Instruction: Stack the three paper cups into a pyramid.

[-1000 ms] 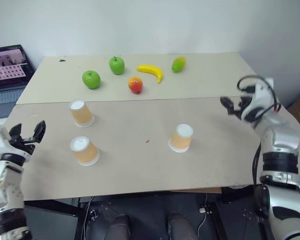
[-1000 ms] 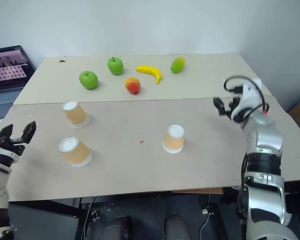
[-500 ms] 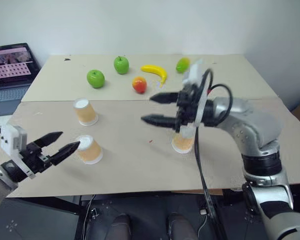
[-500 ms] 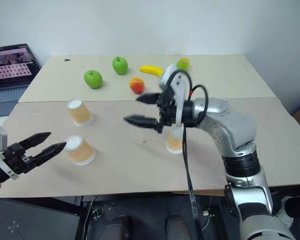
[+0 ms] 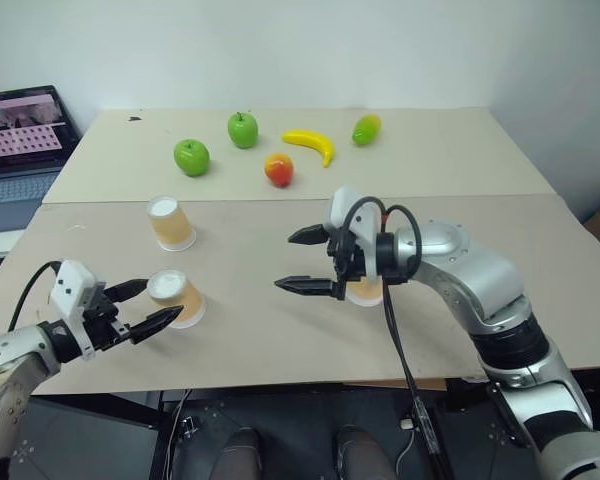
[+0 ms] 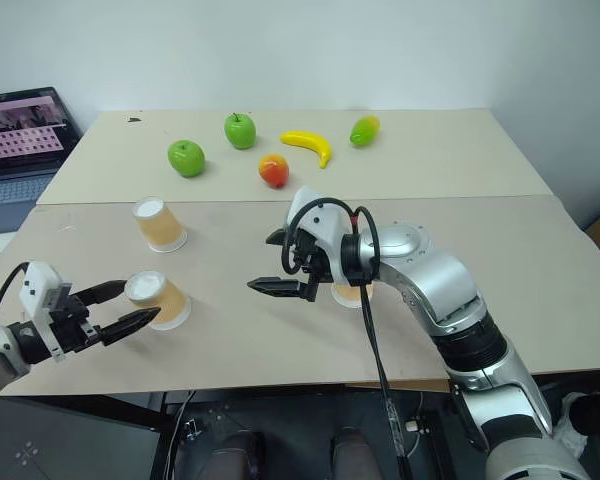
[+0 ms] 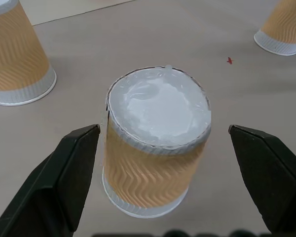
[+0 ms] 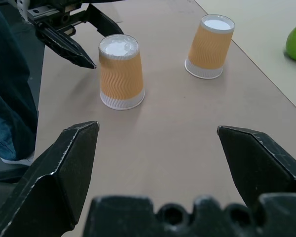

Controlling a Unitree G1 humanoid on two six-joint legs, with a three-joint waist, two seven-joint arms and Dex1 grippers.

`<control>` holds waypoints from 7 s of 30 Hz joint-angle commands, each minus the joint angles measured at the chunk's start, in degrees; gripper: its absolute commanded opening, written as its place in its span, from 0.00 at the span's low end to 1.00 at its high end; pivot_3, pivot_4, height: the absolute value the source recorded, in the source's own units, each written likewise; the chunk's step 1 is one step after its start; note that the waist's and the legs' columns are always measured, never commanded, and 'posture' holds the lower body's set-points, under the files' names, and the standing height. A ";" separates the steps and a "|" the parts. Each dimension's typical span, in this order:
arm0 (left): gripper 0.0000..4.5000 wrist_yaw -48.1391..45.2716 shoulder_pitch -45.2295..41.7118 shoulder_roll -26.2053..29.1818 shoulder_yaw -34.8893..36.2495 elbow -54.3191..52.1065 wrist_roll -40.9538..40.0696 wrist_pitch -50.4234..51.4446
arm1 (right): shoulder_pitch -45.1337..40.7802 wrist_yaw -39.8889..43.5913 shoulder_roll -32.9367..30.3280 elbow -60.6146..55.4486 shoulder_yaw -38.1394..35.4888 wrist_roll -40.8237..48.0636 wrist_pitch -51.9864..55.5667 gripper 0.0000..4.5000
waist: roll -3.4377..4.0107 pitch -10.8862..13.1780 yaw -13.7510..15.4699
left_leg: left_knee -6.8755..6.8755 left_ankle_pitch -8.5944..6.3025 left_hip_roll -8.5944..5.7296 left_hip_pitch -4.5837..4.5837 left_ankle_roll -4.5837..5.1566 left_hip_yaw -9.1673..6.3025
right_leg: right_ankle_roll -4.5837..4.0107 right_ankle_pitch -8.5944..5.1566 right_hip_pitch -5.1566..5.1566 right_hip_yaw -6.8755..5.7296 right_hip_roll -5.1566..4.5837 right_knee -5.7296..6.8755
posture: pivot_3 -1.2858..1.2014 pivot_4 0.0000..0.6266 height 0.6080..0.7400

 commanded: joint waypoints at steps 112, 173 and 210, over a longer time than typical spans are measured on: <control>0.98 42.60 -38.52 -27.98 -8.25 28.29 28.35 -13.77 | 1.74 -10.16 1.80 -1.83 -7.47 -3.80 2.42 1.00 | -0.12 -0.02 1.54 | 0.32 0.03 -0.14 -0.32 -0.01 -0.17 | 0.03 0.07 -0.07 -0.16 -0.05 0.06 | 0.52 0.24 0.94; 0.98 40.87 -57.87 -23.69 -8.85 65.69 28.44 -29.23 | 2.72 -11.58 1.17 -0.22 -6.94 -4.98 2.58 1.00 | -0.12 -0.02 1.31 | 0.32 0.03 -0.15 -0.39 -0.02 -0.19 | 0.03 0.07 -0.11 -0.22 -0.03 0.05 | 0.52 0.24 0.94; 0.58 -10.35 -34.56 -13.05 -18.51 19.96 6.16 -5.38 | 5.17 -13.28 0.86 -0.44 -7.07 -7.19 3.64 1.00 | -0.10 -0.01 -0.15 | 0.30 0.05 -0.07 -0.39 -0.05 -0.25 | 0.03 0.07 -0.13 -0.23 0.02 0.09 | 0.52 0.24 0.94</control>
